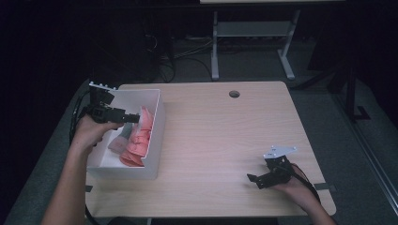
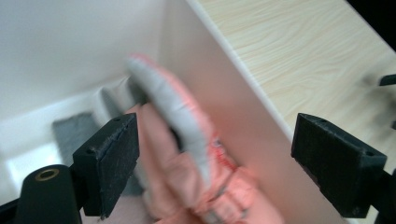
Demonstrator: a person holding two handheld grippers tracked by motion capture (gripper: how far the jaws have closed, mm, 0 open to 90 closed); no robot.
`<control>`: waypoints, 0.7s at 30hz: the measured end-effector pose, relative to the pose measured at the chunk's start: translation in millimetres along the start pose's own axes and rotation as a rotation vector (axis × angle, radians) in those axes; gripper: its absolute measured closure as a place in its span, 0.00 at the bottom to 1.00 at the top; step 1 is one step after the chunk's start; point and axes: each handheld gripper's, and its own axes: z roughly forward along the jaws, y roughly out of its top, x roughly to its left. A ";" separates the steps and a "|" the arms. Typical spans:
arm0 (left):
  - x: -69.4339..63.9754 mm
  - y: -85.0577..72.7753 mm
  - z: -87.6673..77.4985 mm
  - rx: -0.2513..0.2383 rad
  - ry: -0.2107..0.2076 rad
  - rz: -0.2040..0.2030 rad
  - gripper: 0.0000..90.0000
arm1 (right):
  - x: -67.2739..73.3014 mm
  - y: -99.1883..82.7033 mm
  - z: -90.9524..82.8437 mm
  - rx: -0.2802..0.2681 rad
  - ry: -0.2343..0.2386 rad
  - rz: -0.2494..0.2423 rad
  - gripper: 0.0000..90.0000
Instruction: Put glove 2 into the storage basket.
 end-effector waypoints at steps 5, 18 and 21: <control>-27.3 9.8 0.0 -0.030 -0.028 0.078 0.17 | 0.6 0.0 0.0 0.002 -0.001 0.000 0.01; -96.5 24.0 29.7 -0.064 -0.097 0.248 0.17 | 0.6 -0.8 0.3 0.007 0.010 -0.003 0.01; -108.8 24.0 39.4 -0.062 -0.111 0.273 0.17 | 1.4 -1.2 0.8 0.011 0.015 -0.007 0.01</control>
